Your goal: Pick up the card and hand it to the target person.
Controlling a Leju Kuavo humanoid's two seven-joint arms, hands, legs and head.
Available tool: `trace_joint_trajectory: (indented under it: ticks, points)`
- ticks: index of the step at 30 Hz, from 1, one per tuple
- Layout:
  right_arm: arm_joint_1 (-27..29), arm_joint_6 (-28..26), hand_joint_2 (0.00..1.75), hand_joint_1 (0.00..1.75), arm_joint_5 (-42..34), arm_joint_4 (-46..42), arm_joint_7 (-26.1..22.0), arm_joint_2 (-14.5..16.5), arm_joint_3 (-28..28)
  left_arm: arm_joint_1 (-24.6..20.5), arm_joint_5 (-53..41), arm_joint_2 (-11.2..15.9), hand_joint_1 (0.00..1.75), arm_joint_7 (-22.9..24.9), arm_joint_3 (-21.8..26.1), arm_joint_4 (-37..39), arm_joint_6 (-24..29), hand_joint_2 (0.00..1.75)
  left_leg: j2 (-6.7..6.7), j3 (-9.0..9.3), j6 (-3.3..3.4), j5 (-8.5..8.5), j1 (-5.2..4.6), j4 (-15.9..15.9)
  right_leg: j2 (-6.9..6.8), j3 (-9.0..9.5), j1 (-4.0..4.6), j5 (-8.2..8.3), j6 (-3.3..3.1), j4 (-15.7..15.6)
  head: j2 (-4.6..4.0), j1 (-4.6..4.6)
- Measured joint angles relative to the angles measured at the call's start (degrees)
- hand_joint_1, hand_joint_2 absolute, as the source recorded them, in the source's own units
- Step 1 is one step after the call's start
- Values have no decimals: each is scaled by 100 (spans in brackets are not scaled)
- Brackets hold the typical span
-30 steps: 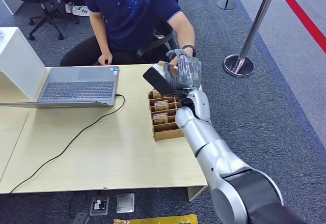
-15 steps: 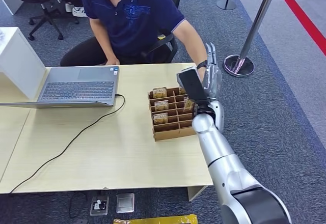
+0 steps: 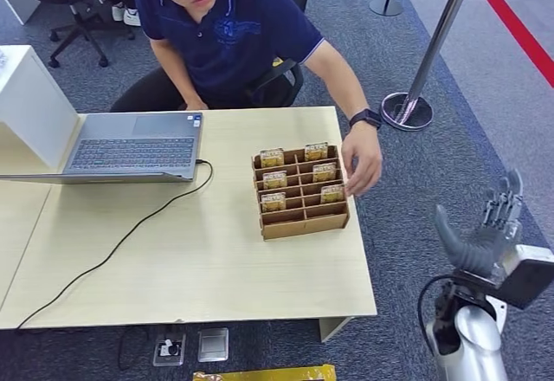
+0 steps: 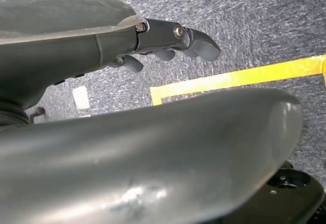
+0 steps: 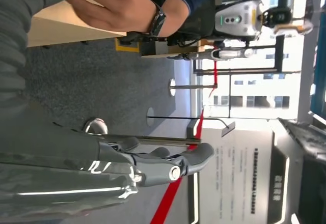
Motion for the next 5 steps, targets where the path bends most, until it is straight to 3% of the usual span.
trace_joint_trajectory:
  ticks: [5]
  points:
    - [690, 1486, 175, 0, -248, -667, 247, 193, -1102, 0, -49, 20, 0, 16, -2, 0, -21, 0, 4, 3, 1, 0, 0, -1, 3, 1, 0, 0, 0, 0, 0, -7]
